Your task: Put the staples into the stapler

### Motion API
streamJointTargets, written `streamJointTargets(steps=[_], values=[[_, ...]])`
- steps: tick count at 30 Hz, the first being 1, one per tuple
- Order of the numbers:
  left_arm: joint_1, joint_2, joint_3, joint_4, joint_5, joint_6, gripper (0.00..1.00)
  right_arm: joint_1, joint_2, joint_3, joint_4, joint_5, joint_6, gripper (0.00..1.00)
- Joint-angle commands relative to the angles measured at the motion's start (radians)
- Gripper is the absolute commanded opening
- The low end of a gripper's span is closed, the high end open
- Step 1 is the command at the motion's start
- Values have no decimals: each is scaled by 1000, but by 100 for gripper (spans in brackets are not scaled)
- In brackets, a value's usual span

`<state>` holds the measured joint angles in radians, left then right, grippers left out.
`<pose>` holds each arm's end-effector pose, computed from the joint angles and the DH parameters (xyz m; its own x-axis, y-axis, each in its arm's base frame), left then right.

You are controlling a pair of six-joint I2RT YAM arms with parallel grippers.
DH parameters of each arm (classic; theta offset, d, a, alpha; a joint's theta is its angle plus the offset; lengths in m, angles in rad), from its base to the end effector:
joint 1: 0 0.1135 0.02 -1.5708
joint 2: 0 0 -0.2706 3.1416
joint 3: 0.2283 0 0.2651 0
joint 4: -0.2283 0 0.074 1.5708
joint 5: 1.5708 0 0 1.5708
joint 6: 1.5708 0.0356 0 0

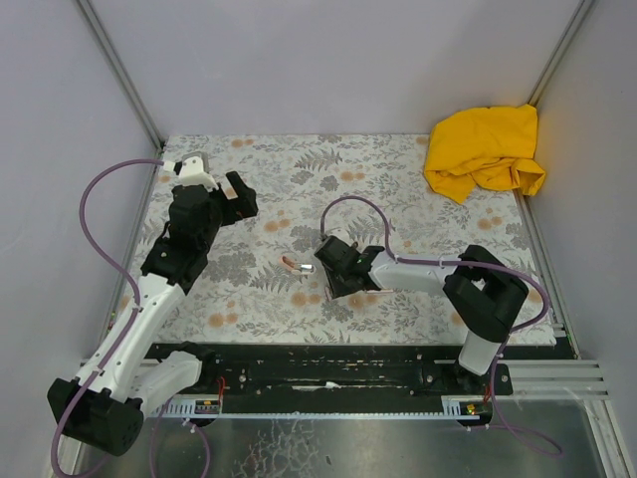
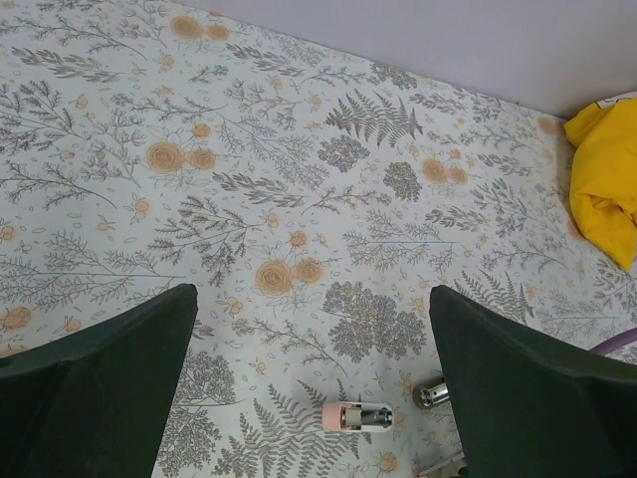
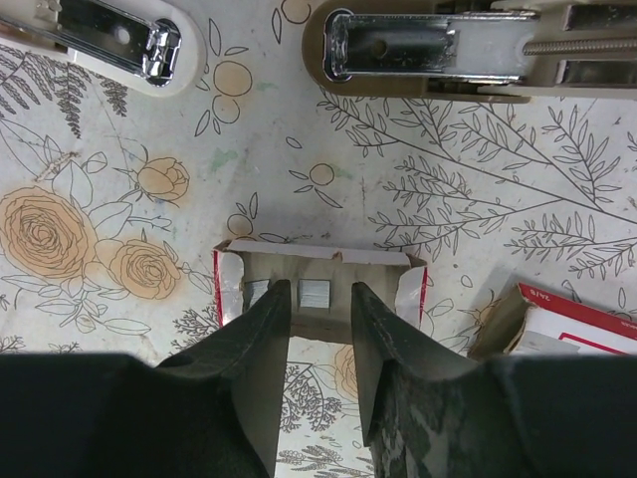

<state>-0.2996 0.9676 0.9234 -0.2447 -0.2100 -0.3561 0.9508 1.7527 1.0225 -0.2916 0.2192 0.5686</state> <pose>0.2233 -0.0612 0.3539 -0.2892 -0.2675 -0.9191 -0.0033 0.9604 -0.2785 0.2144 0.2870 0.1593 -0.8099 -0.2299 -0.5396 -0.3470 0.9296 0.1247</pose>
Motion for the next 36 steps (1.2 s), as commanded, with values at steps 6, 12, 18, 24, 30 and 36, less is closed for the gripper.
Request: streamJointTargets(steps=[6, 12, 18, 24, 30, 36], values=[[20, -4, -2, 11, 6, 17, 100, 21, 17, 45, -1, 45, -5, 34], [26, 4, -4, 13, 22, 10, 100, 26, 27, 50, -3, 57, -13, 32], [33, 8, -4, 13, 35, 4, 100, 28, 33, 53, -3, 72, -23, 27], [35, 5, -16, 22, 69, -5, 100, 30, 0, 54, 0, 64, -24, 21], [33, -14, -94, 109, 253, -79, 95, 23, -107, 51, 10, 28, -37, 21], [23, -87, -294, 272, 486, -282, 91, -84, -236, -39, 132, -185, -22, 21]])
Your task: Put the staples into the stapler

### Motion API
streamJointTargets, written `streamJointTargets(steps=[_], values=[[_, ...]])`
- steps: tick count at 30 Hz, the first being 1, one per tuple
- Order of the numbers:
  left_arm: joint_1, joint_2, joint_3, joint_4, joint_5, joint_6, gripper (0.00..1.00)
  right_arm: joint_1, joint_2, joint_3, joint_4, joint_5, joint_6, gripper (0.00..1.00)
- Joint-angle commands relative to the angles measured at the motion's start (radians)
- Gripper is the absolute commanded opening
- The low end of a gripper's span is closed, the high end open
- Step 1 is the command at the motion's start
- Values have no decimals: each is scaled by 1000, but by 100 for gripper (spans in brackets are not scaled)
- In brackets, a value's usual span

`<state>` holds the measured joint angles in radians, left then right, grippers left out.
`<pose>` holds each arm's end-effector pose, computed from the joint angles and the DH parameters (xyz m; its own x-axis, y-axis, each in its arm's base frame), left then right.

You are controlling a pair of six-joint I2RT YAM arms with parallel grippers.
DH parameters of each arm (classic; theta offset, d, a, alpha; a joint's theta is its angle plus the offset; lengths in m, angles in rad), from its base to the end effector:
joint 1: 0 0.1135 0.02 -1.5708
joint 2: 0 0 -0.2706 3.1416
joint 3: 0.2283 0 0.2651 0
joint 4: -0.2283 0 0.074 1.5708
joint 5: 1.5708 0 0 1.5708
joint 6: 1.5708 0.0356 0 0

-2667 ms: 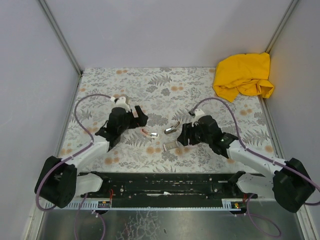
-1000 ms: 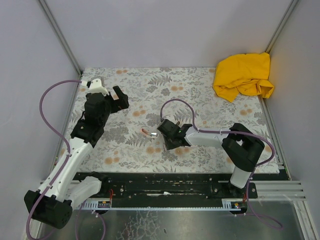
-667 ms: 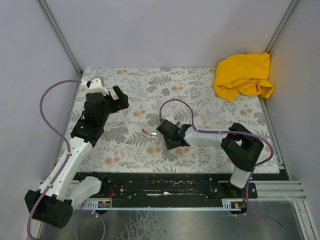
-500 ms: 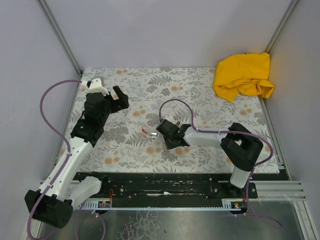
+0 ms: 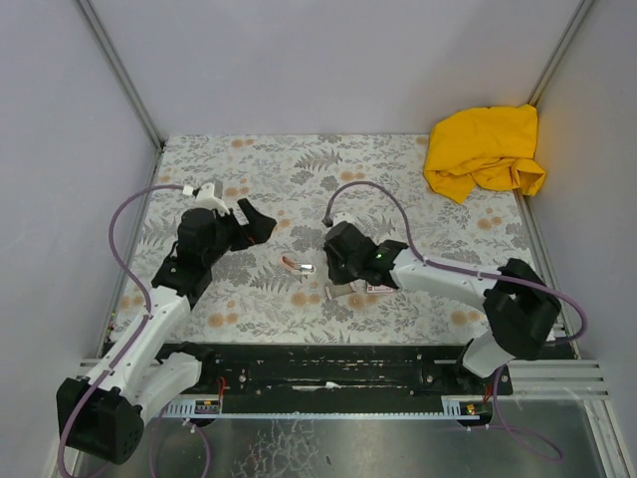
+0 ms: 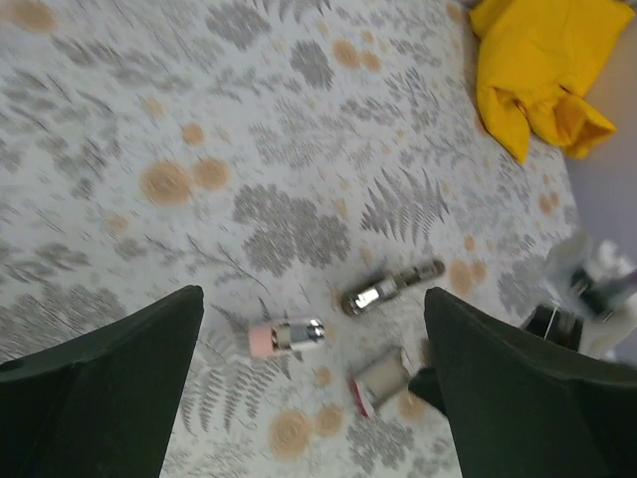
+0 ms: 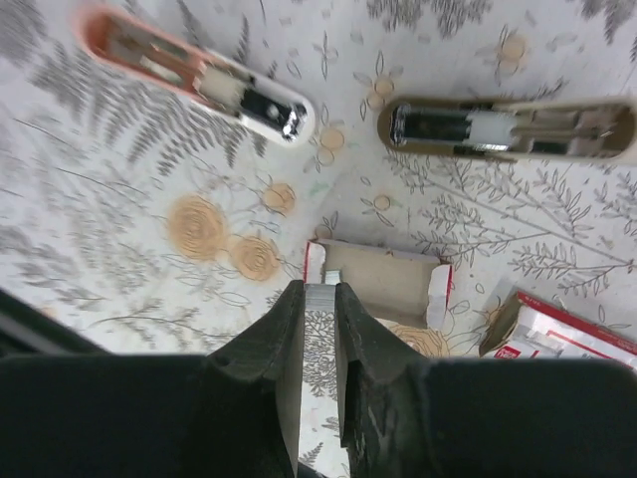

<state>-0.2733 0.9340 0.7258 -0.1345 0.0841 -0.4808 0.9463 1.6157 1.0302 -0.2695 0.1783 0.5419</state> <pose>0.2180 -0.0642 0.2996 -0.4465 -0.3534 -0.8220 0.1564 0.8737 -0.4606 0.2110 0.2819 0.2089 -0.7547 -0.1790 -0.6312 -0.3981 0.8896 0.2238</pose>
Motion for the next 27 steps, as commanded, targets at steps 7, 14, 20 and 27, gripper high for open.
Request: streamJointTargets(steps=[7, 14, 20, 27], values=[[-95, -160, -300, 465, 446, -394, 88, -206, -249, -188, 356, -438, 99, 21], [-227, -175, -361, 621, 456, -529, 75, -213, -354, -243, 576, -562, 213, 20], [-250, -157, -400, 738, 456, -632, 65, -213, -423, -265, 664, -601, 269, 21], [-275, -107, -368, 814, 489, -664, 55, -214, -440, -285, 751, -666, 319, 21]])
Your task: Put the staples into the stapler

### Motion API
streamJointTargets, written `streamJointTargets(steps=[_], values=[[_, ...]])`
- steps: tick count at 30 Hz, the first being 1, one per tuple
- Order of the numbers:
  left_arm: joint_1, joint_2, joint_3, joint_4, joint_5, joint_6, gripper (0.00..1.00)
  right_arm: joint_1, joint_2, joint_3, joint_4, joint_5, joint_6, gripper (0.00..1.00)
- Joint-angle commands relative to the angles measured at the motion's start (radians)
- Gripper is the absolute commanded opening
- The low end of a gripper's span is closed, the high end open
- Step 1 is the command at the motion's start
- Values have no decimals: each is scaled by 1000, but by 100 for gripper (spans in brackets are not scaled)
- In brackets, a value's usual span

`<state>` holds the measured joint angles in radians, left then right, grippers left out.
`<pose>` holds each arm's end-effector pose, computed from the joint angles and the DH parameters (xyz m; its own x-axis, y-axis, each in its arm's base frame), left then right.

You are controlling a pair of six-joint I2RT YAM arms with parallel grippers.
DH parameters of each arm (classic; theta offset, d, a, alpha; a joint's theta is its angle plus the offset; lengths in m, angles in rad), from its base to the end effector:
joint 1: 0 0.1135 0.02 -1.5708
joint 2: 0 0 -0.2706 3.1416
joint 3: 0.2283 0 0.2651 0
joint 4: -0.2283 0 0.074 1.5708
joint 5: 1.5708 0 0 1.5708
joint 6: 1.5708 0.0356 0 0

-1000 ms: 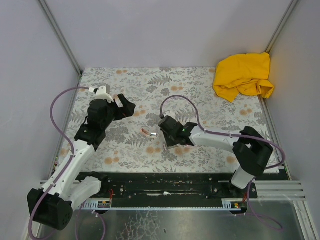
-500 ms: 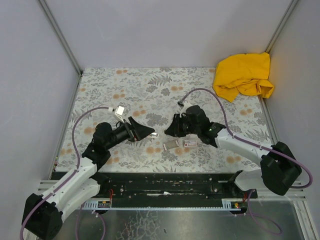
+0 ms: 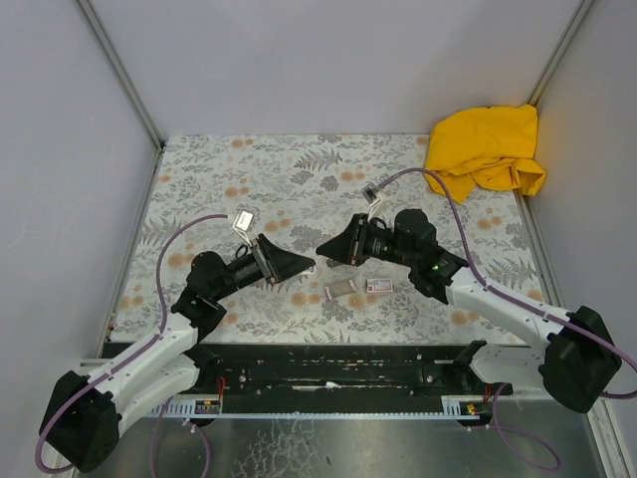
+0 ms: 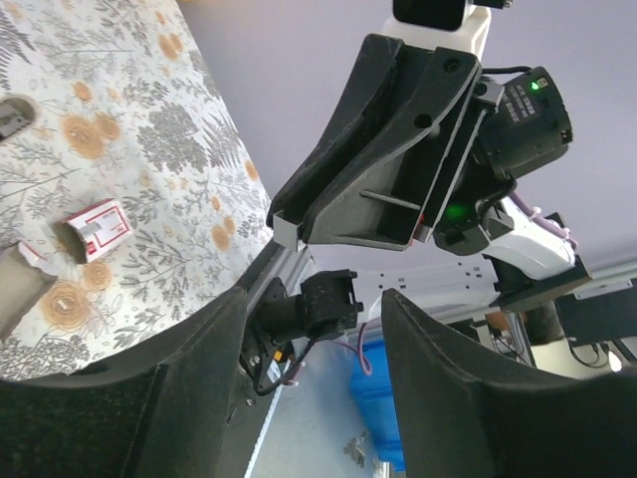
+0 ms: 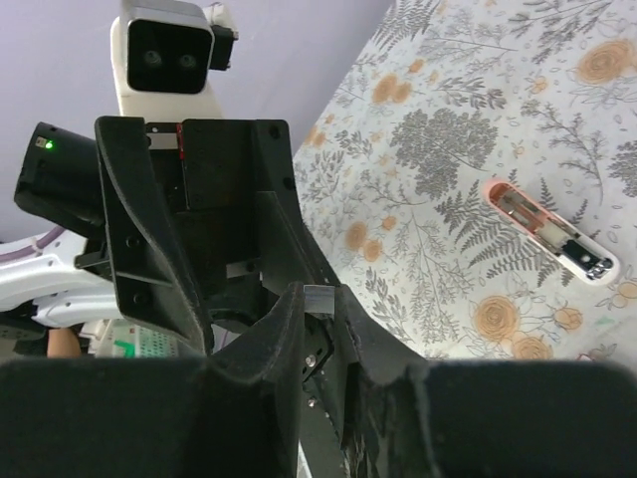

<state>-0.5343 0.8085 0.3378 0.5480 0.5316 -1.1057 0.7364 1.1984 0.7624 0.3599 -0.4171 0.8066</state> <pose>0.1585 -0.1148 0.2537 -0.7513 -0.4507 -0.4822 0.4514 0.1821 -0.8735 0.2031 0.2036 0.3028 -0.6983 0.2578 -0.6677 -0.5913 0.3179 0.7412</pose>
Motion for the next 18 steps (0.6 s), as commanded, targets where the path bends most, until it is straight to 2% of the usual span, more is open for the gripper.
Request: streamJointTargets(steps=[1, 10, 18], values=[[-20, 26, 28, 132, 43, -37, 53, -3, -23, -22, 138, -84, 66, 21], [-57, 82, 52, 188, 50, -50, 36, -3, -28, -34, 212, -126, 123, 21], [-58, 80, 43, 245, 39, -78, 34, -3, -23, -43, 238, -149, 145, 21]])
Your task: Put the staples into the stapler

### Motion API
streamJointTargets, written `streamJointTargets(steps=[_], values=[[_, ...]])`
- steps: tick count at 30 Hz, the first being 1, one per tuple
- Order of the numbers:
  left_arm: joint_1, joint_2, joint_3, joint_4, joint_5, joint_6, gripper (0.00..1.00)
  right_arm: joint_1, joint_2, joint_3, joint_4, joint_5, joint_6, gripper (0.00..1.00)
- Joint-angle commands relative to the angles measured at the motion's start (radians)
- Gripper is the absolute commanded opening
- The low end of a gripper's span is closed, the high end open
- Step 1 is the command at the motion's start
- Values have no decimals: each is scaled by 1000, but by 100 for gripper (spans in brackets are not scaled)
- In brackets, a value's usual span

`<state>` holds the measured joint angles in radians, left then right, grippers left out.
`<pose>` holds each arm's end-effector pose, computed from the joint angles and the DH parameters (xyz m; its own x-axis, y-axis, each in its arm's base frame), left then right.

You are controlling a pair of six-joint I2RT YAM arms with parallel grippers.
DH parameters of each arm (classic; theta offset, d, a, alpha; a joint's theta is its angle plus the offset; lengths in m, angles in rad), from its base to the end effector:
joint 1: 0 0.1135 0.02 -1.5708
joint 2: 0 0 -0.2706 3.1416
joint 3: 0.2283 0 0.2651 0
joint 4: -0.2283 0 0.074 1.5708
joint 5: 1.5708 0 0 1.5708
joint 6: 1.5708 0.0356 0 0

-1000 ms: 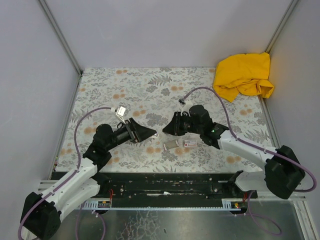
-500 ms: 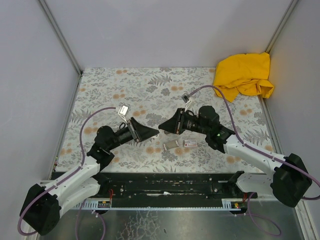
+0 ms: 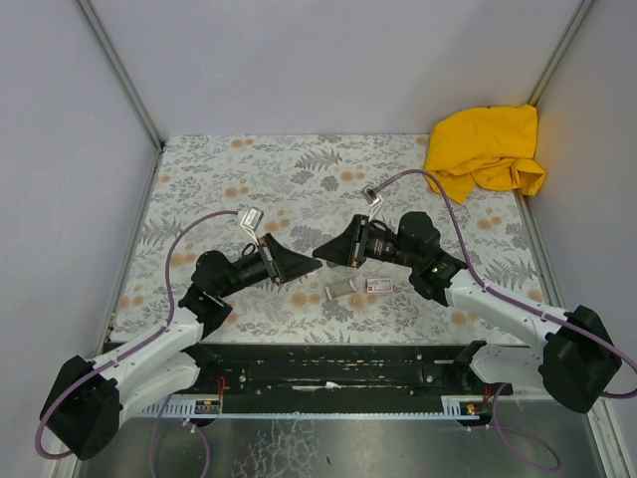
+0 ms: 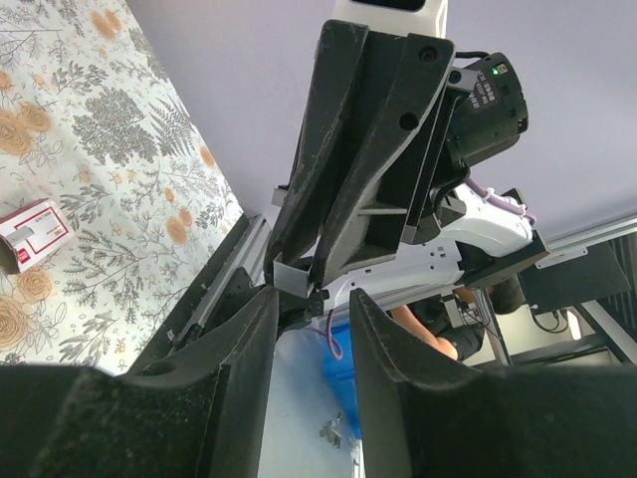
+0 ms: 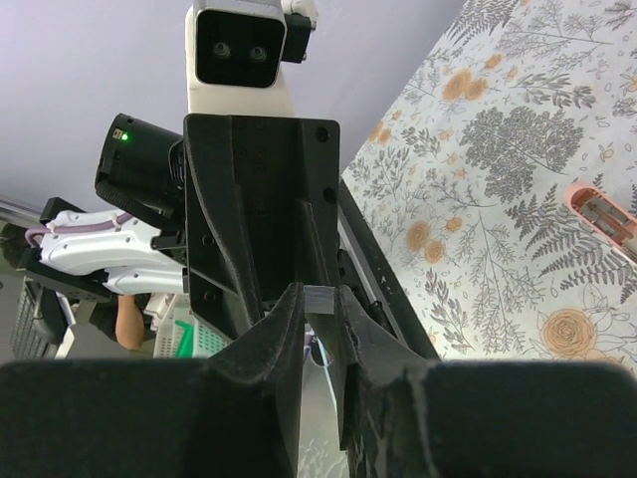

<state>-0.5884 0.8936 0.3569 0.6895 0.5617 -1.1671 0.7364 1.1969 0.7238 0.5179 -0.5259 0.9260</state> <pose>0.1608 -0.1301 0.2598 -0.7849 -0.4119 -0.4628 0.4730 0.0841 -0.8771 0.1977 0.2033 0.3058 -0.7413 0.2610 -0.6184 -0.5990 0.1587 0.7849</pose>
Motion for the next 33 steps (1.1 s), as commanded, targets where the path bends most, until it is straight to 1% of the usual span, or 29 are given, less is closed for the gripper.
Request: streamJointTargets(steps=[1, 3, 8, 19, 28, 31, 33], values=[[-4, -6, 25, 103, 6, -17, 34, -3, -20, -6, 85, -43, 29, 21], [-4, -8, 24, 102, 3, -18, 33, -3, -20, -7, 92, -47, 35, 21], [-4, -8, 18, 102, -6, -19, 27, -4, -20, -13, 118, -65, 62, 21], [-4, -32, 9, 108, -35, -31, 24, -4, -19, -19, 137, -108, 86, 20], [-3, -30, 11, 109, -34, -20, 14, -3, -24, -32, 130, -137, 81, 20], [-4, -33, 11, 84, -27, -2, 13, -4, -34, -38, 122, -128, 70, 23], [-4, -36, 13, 57, -17, 14, 12, -3, -44, -30, 96, -111, 50, 28]])
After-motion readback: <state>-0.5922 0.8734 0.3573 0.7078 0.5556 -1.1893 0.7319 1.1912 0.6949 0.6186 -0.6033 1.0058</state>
